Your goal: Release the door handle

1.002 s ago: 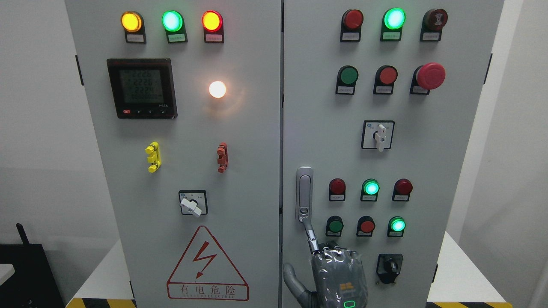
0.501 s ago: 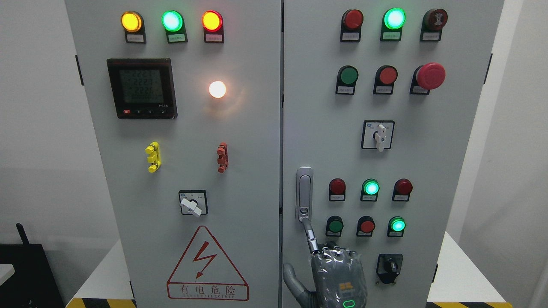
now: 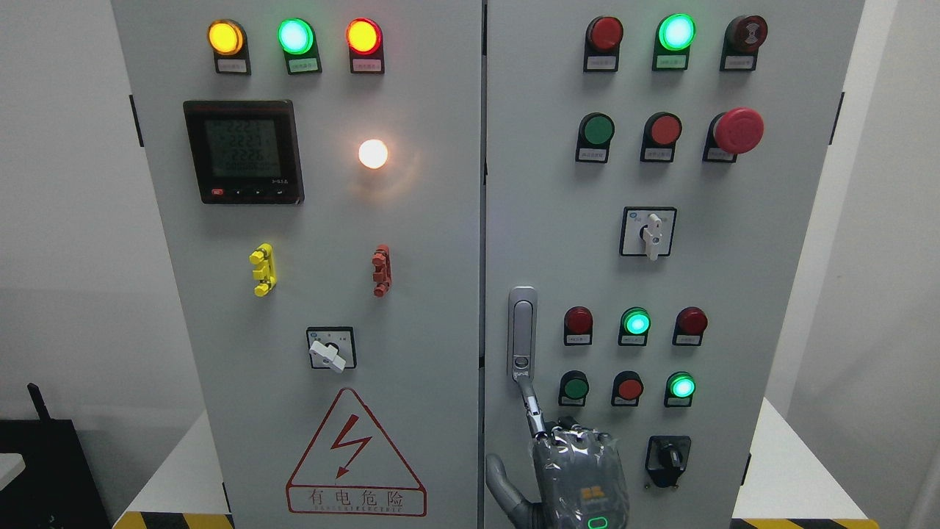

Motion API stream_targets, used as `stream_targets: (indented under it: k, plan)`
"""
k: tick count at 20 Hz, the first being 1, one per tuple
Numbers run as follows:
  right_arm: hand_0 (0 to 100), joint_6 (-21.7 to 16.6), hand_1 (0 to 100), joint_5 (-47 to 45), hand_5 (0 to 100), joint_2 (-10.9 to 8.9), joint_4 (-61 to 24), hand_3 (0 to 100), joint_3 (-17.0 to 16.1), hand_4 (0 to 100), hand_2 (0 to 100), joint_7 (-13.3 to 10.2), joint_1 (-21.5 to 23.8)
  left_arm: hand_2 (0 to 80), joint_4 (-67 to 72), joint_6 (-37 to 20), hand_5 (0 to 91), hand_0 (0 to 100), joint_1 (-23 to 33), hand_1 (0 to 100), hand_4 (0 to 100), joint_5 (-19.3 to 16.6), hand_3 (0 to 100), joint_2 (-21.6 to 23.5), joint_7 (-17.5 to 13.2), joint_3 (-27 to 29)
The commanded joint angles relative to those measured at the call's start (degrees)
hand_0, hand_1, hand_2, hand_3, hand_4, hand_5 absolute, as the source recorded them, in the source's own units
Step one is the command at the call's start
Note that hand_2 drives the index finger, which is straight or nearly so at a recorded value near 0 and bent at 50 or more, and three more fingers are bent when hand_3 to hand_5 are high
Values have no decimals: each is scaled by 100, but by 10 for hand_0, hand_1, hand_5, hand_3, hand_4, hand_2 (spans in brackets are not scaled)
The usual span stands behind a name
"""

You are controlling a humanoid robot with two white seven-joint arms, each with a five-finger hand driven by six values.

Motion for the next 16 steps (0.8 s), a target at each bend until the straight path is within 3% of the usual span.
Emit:
stream_targets:
  k: [1,16]
  plan:
    - [389,3,191,-1,981,4,4,948,0,863,0,6,15,0,53,-1,0,120,-17,389,0,0,0,0,-1,9]
    - [392,-6,188,-1,983,22,-5,958,0,869,0,103,7,0,53,-1,0,120,-18,389,0,0,0,0,-1,9]
